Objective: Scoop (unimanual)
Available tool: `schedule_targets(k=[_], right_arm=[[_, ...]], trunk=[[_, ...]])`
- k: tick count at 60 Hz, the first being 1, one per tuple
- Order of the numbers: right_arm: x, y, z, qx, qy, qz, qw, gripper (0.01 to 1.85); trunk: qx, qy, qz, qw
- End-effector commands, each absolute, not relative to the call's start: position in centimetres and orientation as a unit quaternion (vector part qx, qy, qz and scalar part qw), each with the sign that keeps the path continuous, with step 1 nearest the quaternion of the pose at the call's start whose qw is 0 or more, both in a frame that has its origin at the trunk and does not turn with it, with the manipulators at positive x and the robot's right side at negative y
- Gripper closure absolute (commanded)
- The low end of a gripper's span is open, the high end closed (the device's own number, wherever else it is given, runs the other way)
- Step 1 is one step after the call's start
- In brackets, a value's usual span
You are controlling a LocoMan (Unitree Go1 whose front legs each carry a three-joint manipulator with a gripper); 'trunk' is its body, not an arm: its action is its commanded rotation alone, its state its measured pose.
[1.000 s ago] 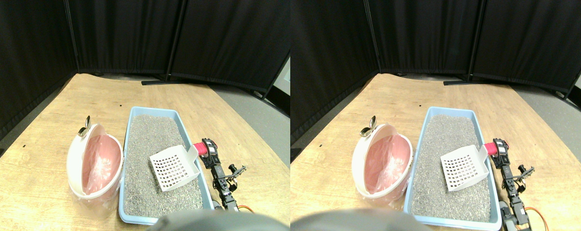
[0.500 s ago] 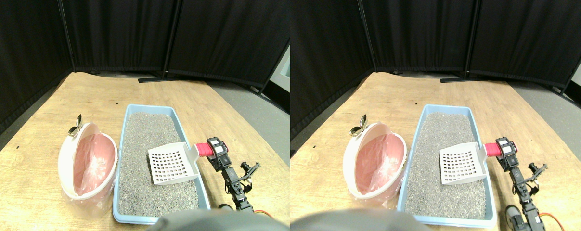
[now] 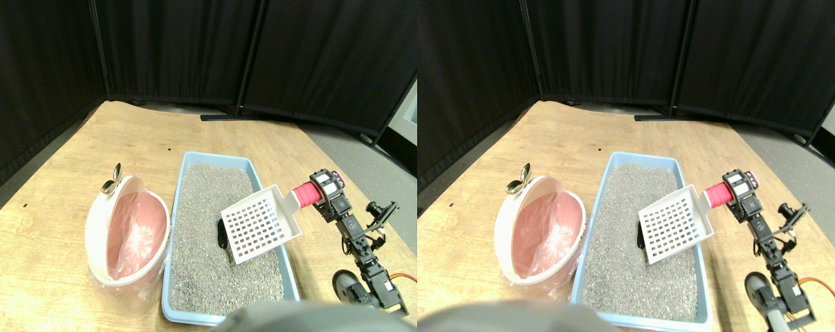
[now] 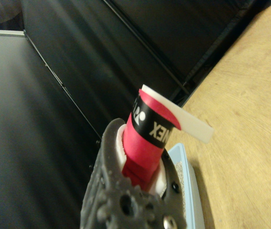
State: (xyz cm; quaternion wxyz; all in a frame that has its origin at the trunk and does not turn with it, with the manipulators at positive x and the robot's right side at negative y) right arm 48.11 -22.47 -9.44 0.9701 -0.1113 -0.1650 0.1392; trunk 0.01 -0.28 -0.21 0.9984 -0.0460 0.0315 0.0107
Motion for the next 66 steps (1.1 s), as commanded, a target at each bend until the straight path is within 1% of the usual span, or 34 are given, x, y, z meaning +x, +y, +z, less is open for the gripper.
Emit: schedule_targets(k=[1, 4, 8, 15, 20, 21, 25, 28, 37, 40, 41, 44, 50, 56, 63, 66], right_arm=[[48.0, -22.6, -8.2, -0.107, -0.207, 0.135, 0.963, 1.8], [48.3, -22.5, -7.8, -0.121, -0.212, 0.146, 0.959, 1.8], [48.4, -22.5, -7.7, -0.127, -0.212, 0.146, 0.958, 1.8], [48.9, -22.2, -7.0, -0.147, -0.2, 0.151, 0.957, 1.8], [49.4, -22.2, -6.9, -0.157, -0.198, 0.152, 0.956, 1.8], [49.6, -22.1, -6.7, -0.168, -0.192, 0.146, 0.956, 1.8], [49.8, -22.1, -6.5, -0.18, -0.191, 0.139, 0.955, 1.8], [50.2, -22.1, -6.4, -0.185, -0.188, 0.131, 0.956, 1.8], [51.3, -21.8, -6.6, -0.203, -0.195, 0.125, 0.951, 1.8], [51.6, -21.7, -6.7, -0.211, -0.191, 0.12, 0.951, 1.8], [51.7, -21.7, -6.7, -0.213, -0.19, 0.119, 0.951, 1.8], [51.9, -21.6, -6.7, -0.217, -0.183, 0.118, 0.952, 1.8], [52.5, -21.5, -6.7, -0.241, -0.177, 0.123, 0.946, 1.8], [53.0, -21.5, -6.7, -0.265, -0.185, 0.139, 0.936, 1.8], [53.3, -21.4, -6.4, -0.276, -0.18, 0.147, 0.933, 1.8], [53.2, -21.4, -6.2, -0.28, -0.172, 0.148, 0.933, 1.8]], trunk=[[-0.058, 0.034, 0.024, 0.9974], [-0.062, 0.035, 0.027, 0.9971], [-0.067, 0.036, 0.032, 0.9966], [-0.072, 0.037, 0.037, 0.996], [-0.075, 0.039, 0.039, 0.9957], [-0.077, 0.04, 0.042, 0.9953], [-0.079, 0.04, 0.044, 0.9951], [-0.082, 0.043, 0.048, 0.9945], [-0.088, 0.046, 0.052, 0.9937], [-0.088, 0.046, 0.052, 0.9937], [-0.091, 0.048, 0.053, 0.9932], [-0.094, 0.049, 0.055, 0.9928], [-0.096, 0.051, 0.056, 0.9925], [-0.098, 0.051, 0.057, 0.9922], [-0.098, 0.054, 0.056, 0.9921], [-0.099, 0.055, 0.055, 0.9921]])
